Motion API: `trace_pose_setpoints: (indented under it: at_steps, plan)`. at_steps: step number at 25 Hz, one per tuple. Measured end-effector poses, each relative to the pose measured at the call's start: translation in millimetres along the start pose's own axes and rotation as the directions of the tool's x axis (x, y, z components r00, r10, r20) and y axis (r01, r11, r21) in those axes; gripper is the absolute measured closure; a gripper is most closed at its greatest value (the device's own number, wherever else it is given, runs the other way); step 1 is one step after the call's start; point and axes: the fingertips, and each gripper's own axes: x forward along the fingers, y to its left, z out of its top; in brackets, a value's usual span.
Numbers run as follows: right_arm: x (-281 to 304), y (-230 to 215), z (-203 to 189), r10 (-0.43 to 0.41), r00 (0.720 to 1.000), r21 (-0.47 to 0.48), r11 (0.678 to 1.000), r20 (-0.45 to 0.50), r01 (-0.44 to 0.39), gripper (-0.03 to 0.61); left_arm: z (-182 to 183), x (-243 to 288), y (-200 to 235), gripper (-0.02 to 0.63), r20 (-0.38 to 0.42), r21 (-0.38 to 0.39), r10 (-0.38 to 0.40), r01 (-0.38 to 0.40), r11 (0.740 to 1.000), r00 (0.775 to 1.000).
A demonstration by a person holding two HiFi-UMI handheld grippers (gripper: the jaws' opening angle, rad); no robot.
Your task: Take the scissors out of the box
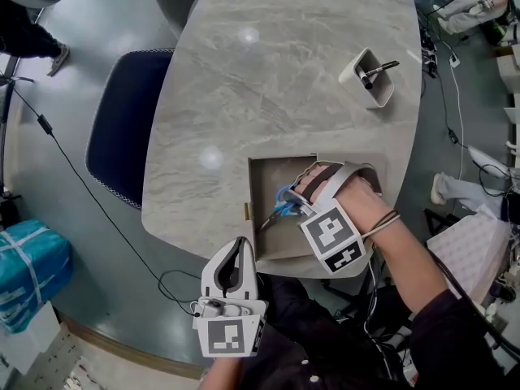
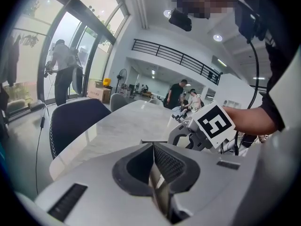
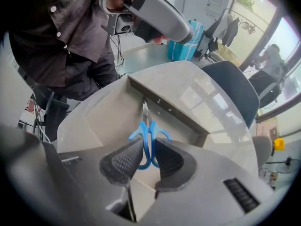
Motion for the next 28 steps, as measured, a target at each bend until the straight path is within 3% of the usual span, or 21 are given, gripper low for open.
trace_pose_setpoints:
  at_steps: [12, 18, 23, 28]
  plan:
    - [-51, -1, -4, -0.11, 0.994, 0.096, 0.989, 0.013, 0.108, 0.5, 35, -8, -19, 0.597, 0.063, 0.076, -0.04, 0.035, 0.997, 0.997]
    - [-90, -6, -6, -0.191, 0.981, 0.184, 0.965, 0.021, 0.184, 0.5, 61, -19, -34, 0.597, 0.085, 0.111, -0.064, 0.054, 0.992, 0.994]
    - [-131, -15, -8, -0.307, 0.951, 0.282, 0.915, 0.026, 0.288, 0.5, 88, -31, -45, 0.597, 0.128, 0.159, -0.08, 0.059, 0.986, 0.989]
    - [-179, -24, -9, -0.447, 0.894, 0.411, 0.82, 0.023, 0.399, 0.5, 121, -41, -56, 0.597, 0.178, 0.218, -0.109, 0.069, 0.974, 0.978]
